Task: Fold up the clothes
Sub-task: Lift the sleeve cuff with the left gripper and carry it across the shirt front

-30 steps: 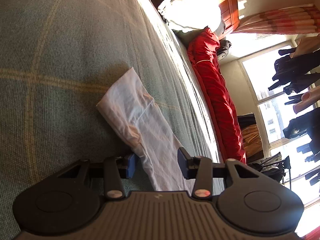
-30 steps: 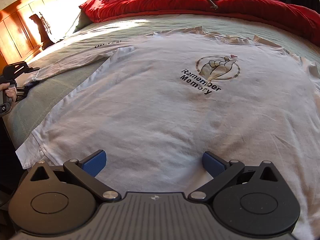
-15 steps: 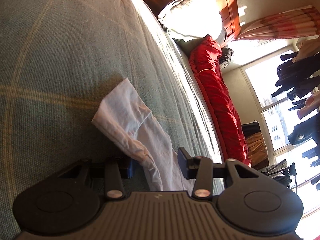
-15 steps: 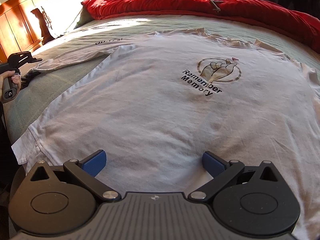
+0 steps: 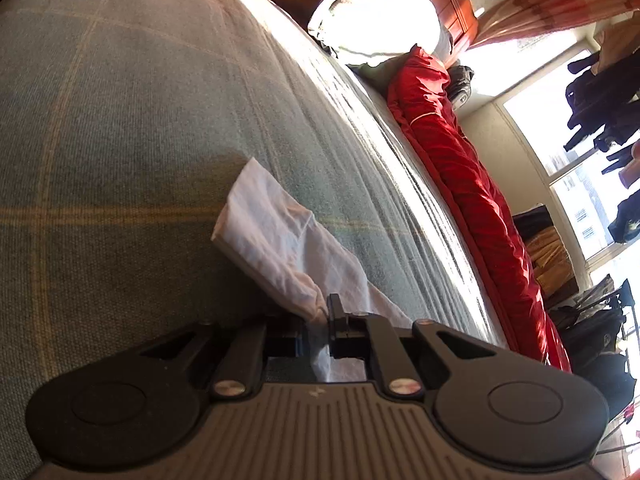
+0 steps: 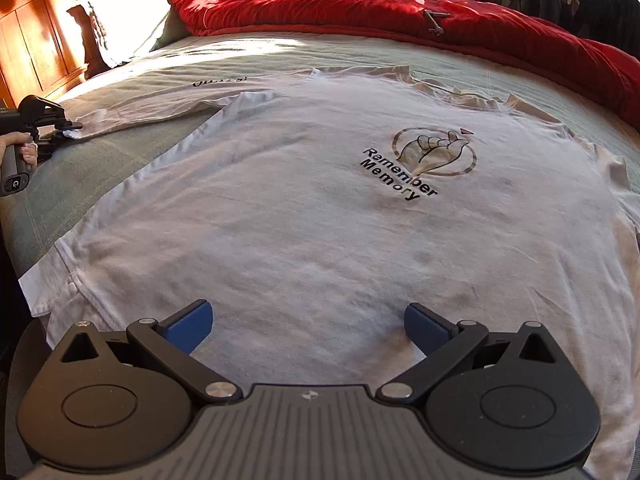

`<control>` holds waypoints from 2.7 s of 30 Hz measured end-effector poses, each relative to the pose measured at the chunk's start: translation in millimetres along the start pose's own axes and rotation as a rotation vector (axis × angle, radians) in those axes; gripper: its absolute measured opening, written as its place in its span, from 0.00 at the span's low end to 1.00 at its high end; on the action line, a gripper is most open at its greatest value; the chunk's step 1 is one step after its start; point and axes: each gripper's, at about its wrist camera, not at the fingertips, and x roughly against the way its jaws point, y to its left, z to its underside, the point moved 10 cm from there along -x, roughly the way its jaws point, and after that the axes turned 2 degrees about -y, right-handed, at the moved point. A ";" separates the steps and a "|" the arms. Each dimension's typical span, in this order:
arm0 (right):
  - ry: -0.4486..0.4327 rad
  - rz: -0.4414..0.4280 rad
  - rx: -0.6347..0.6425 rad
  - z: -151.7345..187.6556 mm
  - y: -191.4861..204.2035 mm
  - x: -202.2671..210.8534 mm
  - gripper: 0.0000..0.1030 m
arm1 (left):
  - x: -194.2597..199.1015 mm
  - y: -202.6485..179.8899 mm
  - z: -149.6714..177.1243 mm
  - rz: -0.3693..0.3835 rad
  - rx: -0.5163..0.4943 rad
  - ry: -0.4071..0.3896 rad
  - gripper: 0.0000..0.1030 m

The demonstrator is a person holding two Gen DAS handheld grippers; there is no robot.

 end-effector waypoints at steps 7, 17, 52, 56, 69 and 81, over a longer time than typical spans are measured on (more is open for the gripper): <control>-0.080 0.030 0.044 -6.4 -4.6 28.7 1.00 | 26.0 -48.3 -11.7 0.023 -0.163 -0.012 0.08; -0.113 0.053 0.056 9.2 -16.4 52.2 1.00 | 52.6 -148.8 0.0 0.123 -0.326 0.007 0.08; -0.172 0.063 -0.114 50.7 -105.2 93.5 1.00 | 66.7 -438.2 234.3 0.415 -0.692 0.245 0.08; -0.175 0.065 -0.136 54.0 -113.0 92.9 1.00 | 67.8 -455.5 259.0 0.439 -0.715 0.269 0.08; -0.166 0.070 -0.188 63.5 -133.8 93.7 1.00 | 64.4 -485.7 355.5 0.488 -0.791 0.354 0.08; -0.147 0.077 -0.226 71.6 -144.3 89.8 1.00 | 55.0 -472.8 459.1 0.463 -1.031 0.392 0.08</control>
